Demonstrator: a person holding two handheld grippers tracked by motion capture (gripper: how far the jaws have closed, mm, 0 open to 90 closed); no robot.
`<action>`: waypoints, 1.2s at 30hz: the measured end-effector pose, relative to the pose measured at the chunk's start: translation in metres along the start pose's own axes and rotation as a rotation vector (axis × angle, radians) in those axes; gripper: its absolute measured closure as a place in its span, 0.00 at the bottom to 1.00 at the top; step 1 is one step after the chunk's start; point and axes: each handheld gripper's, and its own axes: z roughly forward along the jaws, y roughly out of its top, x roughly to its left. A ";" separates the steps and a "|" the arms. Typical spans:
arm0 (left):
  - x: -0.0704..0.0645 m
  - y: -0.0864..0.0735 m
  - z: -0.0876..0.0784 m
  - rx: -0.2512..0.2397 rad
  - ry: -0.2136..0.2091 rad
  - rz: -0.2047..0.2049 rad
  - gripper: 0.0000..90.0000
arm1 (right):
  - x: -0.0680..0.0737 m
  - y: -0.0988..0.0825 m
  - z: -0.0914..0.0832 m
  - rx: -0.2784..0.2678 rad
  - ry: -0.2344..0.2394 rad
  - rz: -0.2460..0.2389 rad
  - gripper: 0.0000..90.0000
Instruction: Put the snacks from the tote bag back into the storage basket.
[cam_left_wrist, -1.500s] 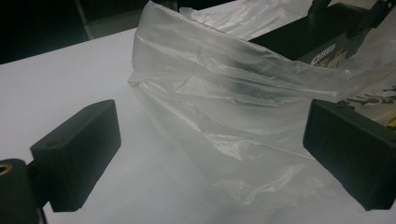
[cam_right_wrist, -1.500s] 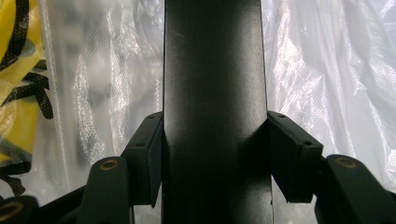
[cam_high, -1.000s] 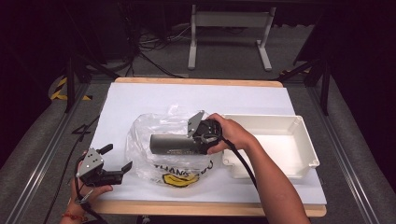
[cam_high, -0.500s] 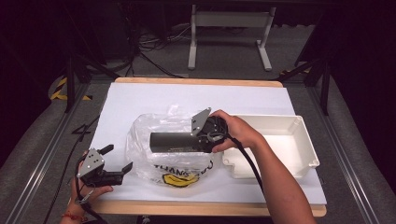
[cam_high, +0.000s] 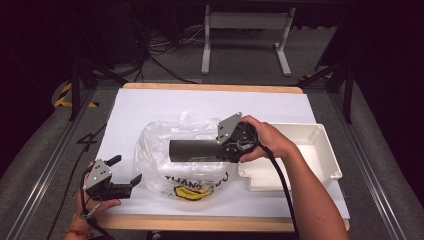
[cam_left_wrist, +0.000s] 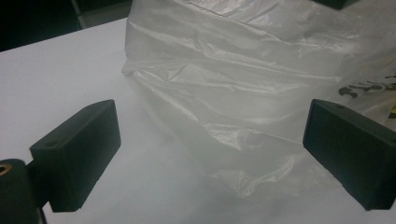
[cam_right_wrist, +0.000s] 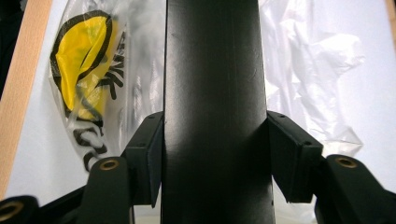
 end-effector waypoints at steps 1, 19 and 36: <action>0.000 0.000 0.000 -0.001 0.001 0.001 0.06 | 0.000 0.000 -0.002 -0.011 0.004 0.005 0.48; 0.000 -0.001 0.000 0.012 -0.010 0.006 0.05 | 0.001 -0.014 -0.026 0.010 -0.019 -0.008 0.48; 0.000 -0.002 0.002 0.024 -0.012 0.006 0.05 | 0.005 -0.063 -0.063 0.006 -0.069 0.056 0.48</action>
